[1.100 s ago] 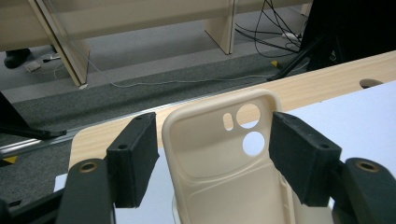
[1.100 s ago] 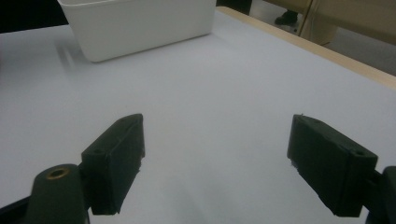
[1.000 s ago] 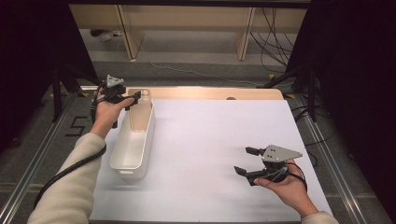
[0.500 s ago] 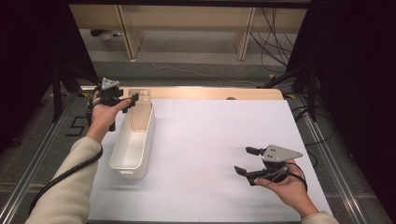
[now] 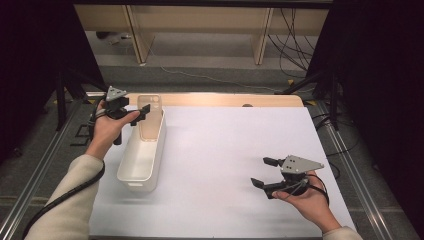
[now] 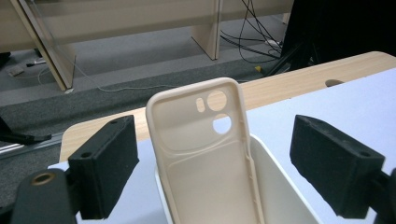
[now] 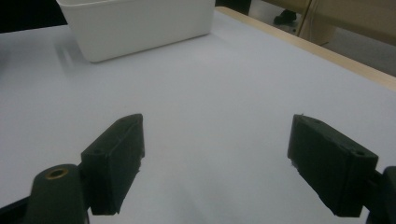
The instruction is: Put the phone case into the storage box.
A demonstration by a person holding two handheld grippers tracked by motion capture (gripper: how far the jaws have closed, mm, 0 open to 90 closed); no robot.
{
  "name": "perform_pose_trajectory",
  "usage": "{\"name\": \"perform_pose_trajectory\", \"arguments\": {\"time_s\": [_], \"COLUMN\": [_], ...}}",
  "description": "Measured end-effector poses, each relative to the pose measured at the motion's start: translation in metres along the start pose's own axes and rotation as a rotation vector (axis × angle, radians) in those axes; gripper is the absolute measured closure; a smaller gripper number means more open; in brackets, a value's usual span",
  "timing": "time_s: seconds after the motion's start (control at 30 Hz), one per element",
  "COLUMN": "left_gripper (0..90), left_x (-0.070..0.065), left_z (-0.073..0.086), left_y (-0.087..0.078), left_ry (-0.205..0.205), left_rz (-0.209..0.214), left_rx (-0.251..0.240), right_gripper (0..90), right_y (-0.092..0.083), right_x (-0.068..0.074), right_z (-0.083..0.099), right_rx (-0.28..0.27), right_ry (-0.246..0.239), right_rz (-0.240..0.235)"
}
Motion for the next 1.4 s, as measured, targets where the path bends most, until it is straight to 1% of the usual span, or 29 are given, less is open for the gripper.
{"name": "perform_pose_trajectory", "arguments": {"time_s": [0.47, 0.7, 0.73, 0.8, 1.03, 1.07, 1.1, 1.17, 1.23, 1.27, 1.4], "left_gripper": [15.2, 15.2, 15.2, 15.1, 15.2, 15.2, 15.1, 15.1, 15.1, 15.0, 15.0], "left_x": [-0.015, -0.022, -0.024, -0.024, -0.032, -0.034, -0.036, -0.037, -0.039, -0.04, -0.044], "left_z": [0.001, 0.004, 0.005, 0.005, 0.007, 0.007, 0.008, 0.009, 0.01, 0.01, 0.011], "left_y": [-0.014, -0.02, -0.021, -0.023, -0.029, -0.029, -0.03, -0.031, -0.033, -0.033, -0.037], "left_ry": [0.041, 0.042, 0.028, 0.05, 0.058, 0.055, 0.043, 0.062, 0.061, 0.068, 0.075], "left_rz": [0.015, 0.032, 0.034, 0.032, 0.049, 0.053, 0.06, 0.055, 0.062, 0.063, 0.072], "left_rx": [-0.01, -0.016, -0.014, -0.02, -0.032, -0.03, -0.028, -0.028, -0.027, -0.026, -0.032], "right_gripper": [19.9, 19.9, 19.9, 19.9, 19.9, 19.9, 19.9, 19.9, 19.9, 19.9, 19.9], "right_y": [0.0, 0.0, 0.0, 0.0, 0.0, 0.0, 0.0, 0.0, 0.0, 0.0, 0.0], "right_x": [0.0, 0.0, 0.0, 0.0, 0.0, 0.0, 0.0, 0.0, 0.0, 0.0, 0.0], "right_z": [0.0, 0.0, 0.0, 0.0, 0.0, 0.0, -0.001, -0.001, -0.001, -0.001, -0.001], "right_rx": [-0.002, -0.002, -0.002, -0.002, -0.003, -0.003, -0.003, -0.003, -0.003, -0.003, -0.003], "right_ry": [0.002, 0.004, 0.004, 0.004, 0.003, 0.003, 0.003, 0.004, 0.003, 0.002, 0.003], "right_rz": [0.0, -0.001, -0.001, -0.001, 0.0, 0.0, 0.0, -0.001, -0.001, -0.001, -0.001]}}
Point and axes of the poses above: each handheld gripper's, and its own axes: y roughly forward along the jaws, z roughly out of its underside, x roughly to its left, the point moved 3 cm from there along y, roughly forward along the jaws, and after that the axes turned 11 degrees about z, right-handed, at the moved point
